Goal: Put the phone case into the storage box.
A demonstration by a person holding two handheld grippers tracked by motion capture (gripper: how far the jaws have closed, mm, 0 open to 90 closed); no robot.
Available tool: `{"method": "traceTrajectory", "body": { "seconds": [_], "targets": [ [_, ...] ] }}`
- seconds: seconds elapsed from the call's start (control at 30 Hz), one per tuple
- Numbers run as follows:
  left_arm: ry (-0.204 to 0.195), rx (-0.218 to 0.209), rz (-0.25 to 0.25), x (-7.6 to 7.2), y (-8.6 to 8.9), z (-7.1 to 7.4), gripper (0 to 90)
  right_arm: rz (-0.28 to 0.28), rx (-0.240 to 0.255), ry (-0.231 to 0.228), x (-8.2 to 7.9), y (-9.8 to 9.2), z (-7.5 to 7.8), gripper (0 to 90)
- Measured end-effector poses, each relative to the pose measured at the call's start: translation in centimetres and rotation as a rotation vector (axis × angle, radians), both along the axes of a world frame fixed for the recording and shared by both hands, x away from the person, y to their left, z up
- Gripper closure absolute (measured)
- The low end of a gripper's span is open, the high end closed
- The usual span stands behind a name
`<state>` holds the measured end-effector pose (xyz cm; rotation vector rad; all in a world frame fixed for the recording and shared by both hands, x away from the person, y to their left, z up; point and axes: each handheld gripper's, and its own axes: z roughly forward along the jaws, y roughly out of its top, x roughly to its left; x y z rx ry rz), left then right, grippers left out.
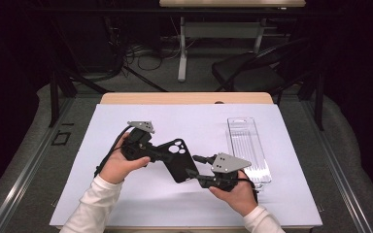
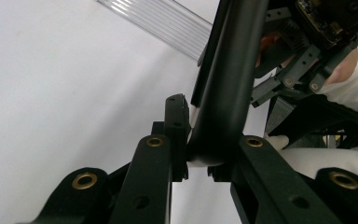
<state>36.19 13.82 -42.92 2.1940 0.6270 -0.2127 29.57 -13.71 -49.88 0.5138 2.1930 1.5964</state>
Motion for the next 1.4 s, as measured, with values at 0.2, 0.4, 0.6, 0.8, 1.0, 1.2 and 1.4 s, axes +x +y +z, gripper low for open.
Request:
{"method": "traceTrajectory", "body": {
  "seconds": [0.2, 0.4, 0.6, 0.8, 1.0, 1.2, 1.4],
  "targets": [
    [-0.015, 0.044, 0.034, 0.1, 0.0, 0.1, 81.0, -0.022, -0.057, -0.005, 0.1, 0.2, 0.2, 49.9],
    [-0.009, 0.066, 0.032, 0.3, -0.2, 0.1, 81.0, -0.037, -0.082, 0.007, 0.4, 0.2, 0.5, 48.9],
    [-0.008, 0.071, 0.029, 0.6, -0.3, 0.8, 81.0, -0.054, -0.115, 0.043, 1.0, 0.2, 1.1, 47.5],
    [0.009, 0.089, 0.035, 1.4, -0.3, 0.6, 81.0, -0.067, -0.14, 0.063, 1.7, 0.3, 1.9, 43.7],
    [0.022, 0.119, 0.042, 2.0, -0.4, 0.5, 81.0, -0.087, -0.162, 0.067, 2.2, 0.4, 2.3, 39.8],
    [0.019, 0.151, 0.04, 2.3, -0.7, 0.8, 81.0, -0.097, -0.183, 0.075, 2.5, 0.3, 2.6, 39.8],
    [0.027, 0.174, 0.02, 2.6, -1.2, 1.1, 81.0, -0.111, -0.184, 0.084, 2.7, 0.1, 2.9, 42.4]
  ]
}}
